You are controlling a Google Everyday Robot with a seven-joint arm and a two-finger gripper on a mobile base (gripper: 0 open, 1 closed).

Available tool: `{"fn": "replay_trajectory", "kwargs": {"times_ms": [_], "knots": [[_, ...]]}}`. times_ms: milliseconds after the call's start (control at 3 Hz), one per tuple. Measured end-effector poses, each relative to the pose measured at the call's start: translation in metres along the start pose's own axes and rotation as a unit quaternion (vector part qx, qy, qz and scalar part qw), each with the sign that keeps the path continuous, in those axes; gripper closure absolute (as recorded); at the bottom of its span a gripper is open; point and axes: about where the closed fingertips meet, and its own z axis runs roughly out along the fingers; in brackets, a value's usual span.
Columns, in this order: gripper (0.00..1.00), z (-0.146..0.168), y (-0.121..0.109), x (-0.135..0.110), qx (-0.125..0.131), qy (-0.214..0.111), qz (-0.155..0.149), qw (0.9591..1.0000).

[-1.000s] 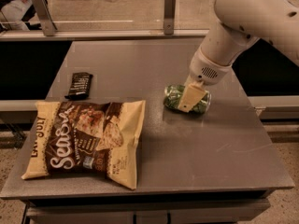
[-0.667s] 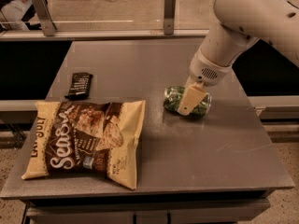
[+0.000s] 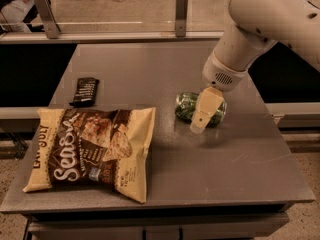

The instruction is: Knock green can over

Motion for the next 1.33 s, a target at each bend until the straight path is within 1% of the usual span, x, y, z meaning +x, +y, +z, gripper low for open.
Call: {"fn": "replay_trajectory", "kwargs": {"times_ms": [333,667,1000,1333], "knots": [[0.0,-0.008,-0.005,0.003,0.001,0.009,-0.001,1.0],[0.0,-0.045,-0.025,0.026,0.038,-0.006,0.01,0.9992],[0.0,-0.082,-0.034,0.052,0.066,-0.024,0.03,0.9971],[0.0,-0.082,-0.034,0.052,0.066,-0.024,0.03,0.9971]]}}
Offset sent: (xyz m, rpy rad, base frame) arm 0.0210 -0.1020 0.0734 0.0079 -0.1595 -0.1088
